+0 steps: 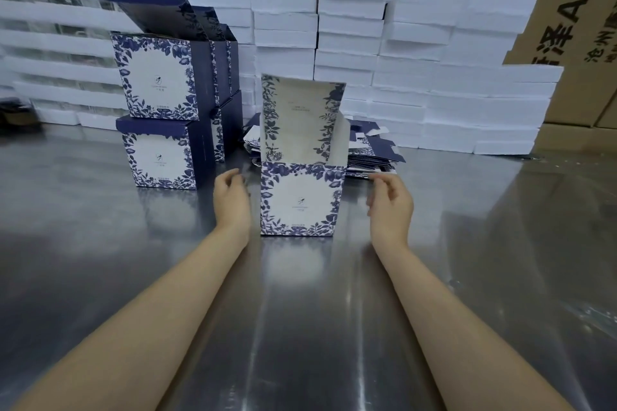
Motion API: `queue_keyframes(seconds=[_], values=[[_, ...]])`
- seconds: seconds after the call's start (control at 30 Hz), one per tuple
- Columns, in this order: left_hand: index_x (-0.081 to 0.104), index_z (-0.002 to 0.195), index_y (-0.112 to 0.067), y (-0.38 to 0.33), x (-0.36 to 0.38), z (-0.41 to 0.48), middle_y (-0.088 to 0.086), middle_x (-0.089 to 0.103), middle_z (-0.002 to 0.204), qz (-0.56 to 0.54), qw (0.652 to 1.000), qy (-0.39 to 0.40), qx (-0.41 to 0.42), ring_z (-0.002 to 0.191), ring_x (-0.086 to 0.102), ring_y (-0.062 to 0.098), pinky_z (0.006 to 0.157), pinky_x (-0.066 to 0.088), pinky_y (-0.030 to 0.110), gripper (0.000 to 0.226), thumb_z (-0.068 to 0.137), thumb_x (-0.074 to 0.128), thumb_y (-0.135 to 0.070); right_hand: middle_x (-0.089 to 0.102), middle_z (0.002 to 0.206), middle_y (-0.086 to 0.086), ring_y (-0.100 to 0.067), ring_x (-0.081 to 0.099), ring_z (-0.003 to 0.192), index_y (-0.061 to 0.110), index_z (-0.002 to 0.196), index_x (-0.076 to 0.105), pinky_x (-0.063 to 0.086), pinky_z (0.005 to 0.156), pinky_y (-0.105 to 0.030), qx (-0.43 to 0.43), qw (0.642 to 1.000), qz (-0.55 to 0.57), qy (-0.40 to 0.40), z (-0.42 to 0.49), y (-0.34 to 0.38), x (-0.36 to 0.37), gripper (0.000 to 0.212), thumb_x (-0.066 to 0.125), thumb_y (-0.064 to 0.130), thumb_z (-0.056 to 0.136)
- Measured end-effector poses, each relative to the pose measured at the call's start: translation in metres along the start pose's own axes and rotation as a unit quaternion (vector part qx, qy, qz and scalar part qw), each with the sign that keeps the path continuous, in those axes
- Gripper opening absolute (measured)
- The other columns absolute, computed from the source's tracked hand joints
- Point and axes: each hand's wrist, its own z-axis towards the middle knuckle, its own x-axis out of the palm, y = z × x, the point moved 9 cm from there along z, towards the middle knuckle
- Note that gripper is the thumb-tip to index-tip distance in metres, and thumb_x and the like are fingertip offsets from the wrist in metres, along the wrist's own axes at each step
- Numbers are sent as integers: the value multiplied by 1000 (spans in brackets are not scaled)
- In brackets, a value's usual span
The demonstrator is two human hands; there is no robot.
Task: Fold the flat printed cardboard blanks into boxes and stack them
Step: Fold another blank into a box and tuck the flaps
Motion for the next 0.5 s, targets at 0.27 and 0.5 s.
queue_keyframes(seconds=[0.27, 0.5], values=[[48, 137, -29, -14, 44, -26, -6, 59, 132, -21, 981, 185, 44, 117, 58, 10, 102, 47, 35, 36, 103, 35, -25, 67, 113, -1, -20, 63, 103, 16, 119, 61, 54, 85, -48, -123, 977, -97, 144, -19, 25, 31, 35, 42, 29, 93], [57, 127, -15, -40, 41, -39, 2, 65, 121, 35, 963, 189, 189, 111, 60, 10, 99, 44, 25, 42, 92, 42, 4, 61, 89, 23, 9, 54, 84, 16, 106, 54, 41, 78, -12, -114, 982, -24, 149, -22, 29, 33, 36, 45, 46, 88]])
